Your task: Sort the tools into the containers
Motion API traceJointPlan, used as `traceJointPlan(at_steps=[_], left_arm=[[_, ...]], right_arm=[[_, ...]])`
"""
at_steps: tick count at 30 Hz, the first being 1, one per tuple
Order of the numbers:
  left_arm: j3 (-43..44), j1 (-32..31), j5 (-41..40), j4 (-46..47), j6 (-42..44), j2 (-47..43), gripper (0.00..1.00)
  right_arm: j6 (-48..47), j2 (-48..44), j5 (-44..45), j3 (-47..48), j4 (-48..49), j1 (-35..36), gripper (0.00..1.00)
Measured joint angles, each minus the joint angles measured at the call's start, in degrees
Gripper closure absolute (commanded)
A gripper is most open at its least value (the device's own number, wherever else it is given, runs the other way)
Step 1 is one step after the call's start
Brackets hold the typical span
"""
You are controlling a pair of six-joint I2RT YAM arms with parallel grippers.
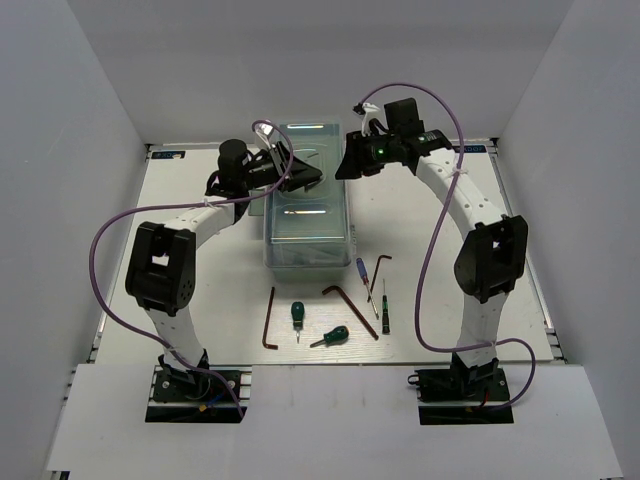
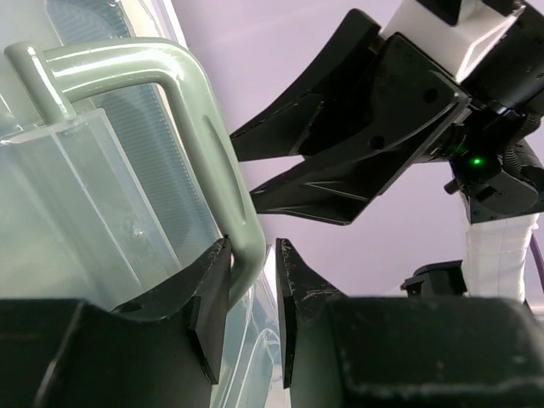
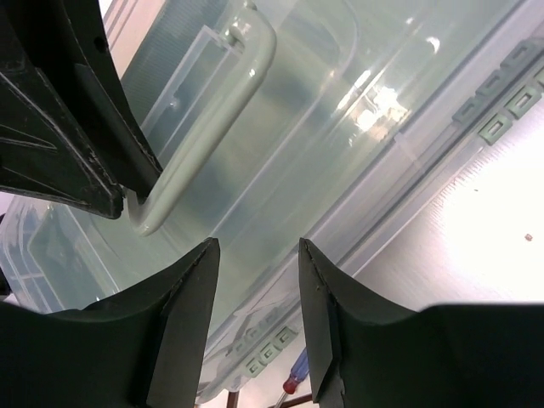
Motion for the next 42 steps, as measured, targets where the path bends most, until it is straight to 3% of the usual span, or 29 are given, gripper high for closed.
traceJointPlan(at_steps=[23, 36, 40, 42], left_arm=[[-0.39, 0.2, 2.03, 1.2, -0.66, 0.02, 0.64], [-0.74, 0.2, 1.99, 1.88, -0.83, 0.0, 0.65], [-0.81, 0.2, 1.97, 2.1, -0.87, 0.0, 0.65], [-0.81, 0.2, 1.97, 2.1, -0.9, 0.02, 0.65]], right_arm=[[6.62, -0.04, -2.84, 2.05, 1.81, 0.74, 0.53], [17.55, 4.7, -5.79, 2.97, 8.7, 1.07, 0.54], [20.74, 5.88, -6.6, 2.99, 10.64, 1.73, 0.58], [22.08, 6.38, -6.95, 2.99, 11.32, 2.16, 0.66]])
